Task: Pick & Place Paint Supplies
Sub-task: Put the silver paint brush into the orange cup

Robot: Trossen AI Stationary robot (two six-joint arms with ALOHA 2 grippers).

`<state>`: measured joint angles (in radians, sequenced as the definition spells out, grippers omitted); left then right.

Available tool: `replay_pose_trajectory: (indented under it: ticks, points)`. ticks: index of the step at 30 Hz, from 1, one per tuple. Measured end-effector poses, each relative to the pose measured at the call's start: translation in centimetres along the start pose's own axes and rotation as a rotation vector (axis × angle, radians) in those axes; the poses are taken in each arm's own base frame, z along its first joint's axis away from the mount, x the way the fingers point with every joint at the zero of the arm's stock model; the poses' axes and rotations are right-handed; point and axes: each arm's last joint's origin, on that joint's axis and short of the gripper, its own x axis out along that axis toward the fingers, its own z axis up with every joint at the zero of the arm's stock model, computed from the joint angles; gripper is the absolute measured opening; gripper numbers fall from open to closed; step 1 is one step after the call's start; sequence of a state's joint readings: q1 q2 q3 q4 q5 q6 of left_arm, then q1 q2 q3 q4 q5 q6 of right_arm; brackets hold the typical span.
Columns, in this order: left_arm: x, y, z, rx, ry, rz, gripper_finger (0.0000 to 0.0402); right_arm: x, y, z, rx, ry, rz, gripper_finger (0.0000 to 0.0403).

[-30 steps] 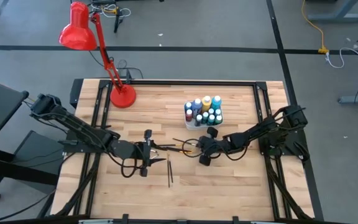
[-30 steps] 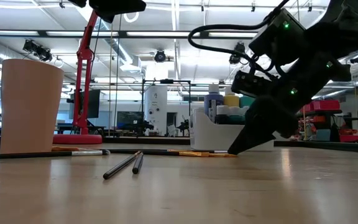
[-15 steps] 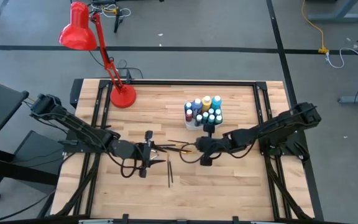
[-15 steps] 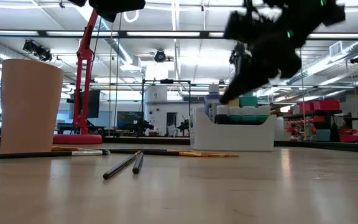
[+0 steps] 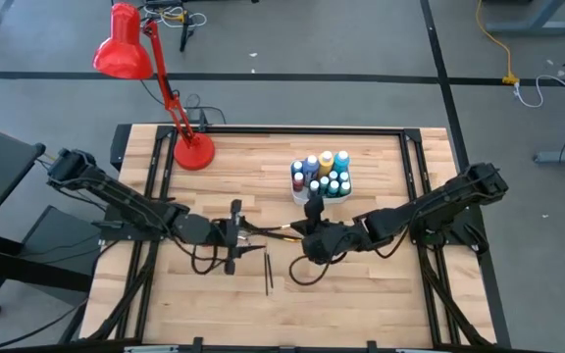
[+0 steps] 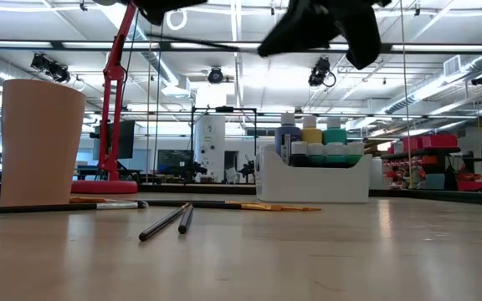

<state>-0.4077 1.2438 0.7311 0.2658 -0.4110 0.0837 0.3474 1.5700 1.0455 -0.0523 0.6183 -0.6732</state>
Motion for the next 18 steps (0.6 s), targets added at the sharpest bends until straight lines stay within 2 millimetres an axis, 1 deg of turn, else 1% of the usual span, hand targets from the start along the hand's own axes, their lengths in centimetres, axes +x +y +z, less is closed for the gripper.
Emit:
replay_pose_trajectory:
  ticks: [3,5,10,16,18]
  points:
    - [0.5,1.3,-0.1,-0.063,0.008,0.036,0.0171,-0.2,-0.2,0.7,-0.16,-0.066,-0.022,0.0]
    - [0.8,2.2,-0.3,-0.109,0.018,0.037,0.0171,-0.2,-0.4,1.0,-0.236,-0.087,-0.047,0.0]
    - [1.5,4.0,-0.6,-0.276,0.03,-0.11,0.0171,-0.2,-0.6,1.0,-0.437,-0.092,-0.064,0.0]
    - [1.8,5.6,-1.1,-0.466,0.07,-0.184,0.0171,0.1,-1.3,1.1,-0.591,-0.096,-0.119,0.0]
    - [1.8,6.0,-1.1,-0.524,0.078,-0.183,0.0171,0.2,-1.6,1.1,-0.658,-0.098,-0.142,0.0]
